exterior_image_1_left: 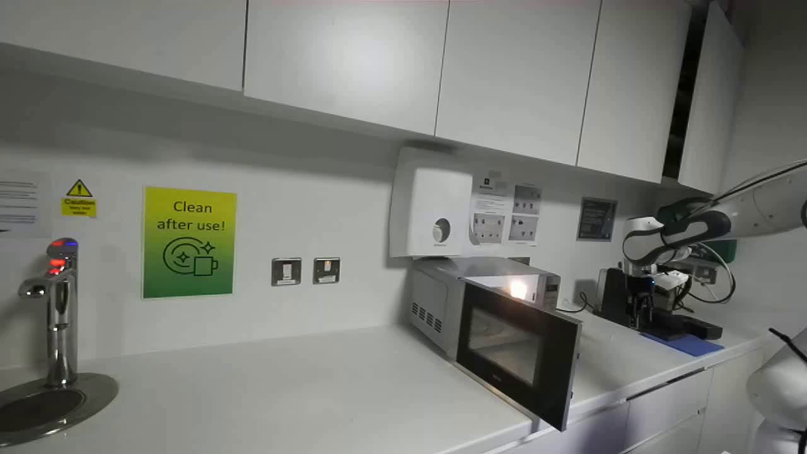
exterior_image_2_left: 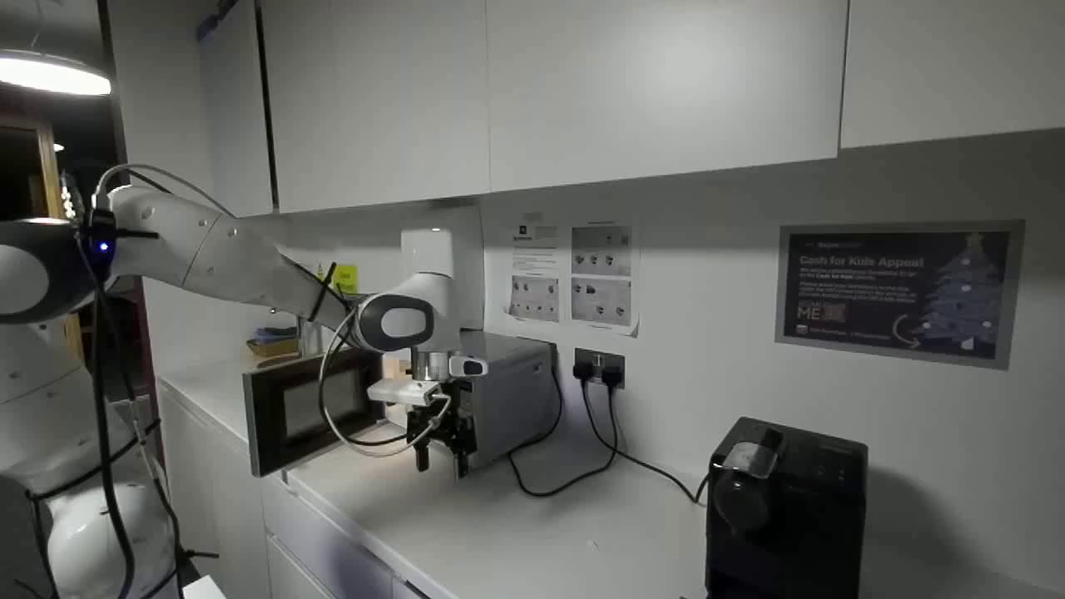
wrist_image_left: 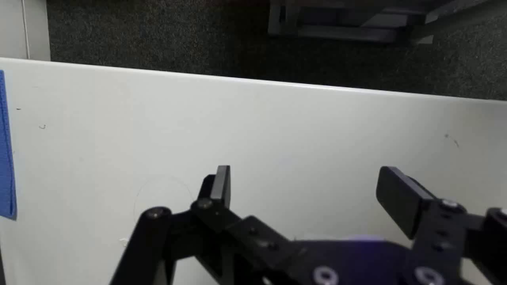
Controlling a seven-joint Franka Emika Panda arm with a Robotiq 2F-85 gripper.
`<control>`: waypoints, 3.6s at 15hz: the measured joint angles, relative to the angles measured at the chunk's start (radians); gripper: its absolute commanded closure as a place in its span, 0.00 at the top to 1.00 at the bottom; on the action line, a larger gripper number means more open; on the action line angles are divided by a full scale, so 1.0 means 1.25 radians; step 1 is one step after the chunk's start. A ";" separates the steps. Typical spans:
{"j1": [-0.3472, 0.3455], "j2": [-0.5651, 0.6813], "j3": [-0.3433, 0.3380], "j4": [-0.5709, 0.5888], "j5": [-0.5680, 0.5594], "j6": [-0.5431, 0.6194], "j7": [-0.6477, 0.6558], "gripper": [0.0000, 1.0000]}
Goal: Close the microwave door fully
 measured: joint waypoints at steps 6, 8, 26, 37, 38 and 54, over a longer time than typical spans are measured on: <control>0.000 0.000 0.000 0.000 0.000 0.000 0.000 1.00; 0.000 0.000 0.000 0.000 0.000 0.000 0.000 1.00; 0.002 0.000 0.004 -0.001 0.002 0.000 0.003 1.00; 0.030 -0.018 0.059 0.003 0.019 0.000 0.029 1.00; 0.035 -0.023 0.065 0.004 0.020 0.000 0.033 1.00; 0.092 -0.063 0.150 0.052 0.148 -0.002 0.208 1.00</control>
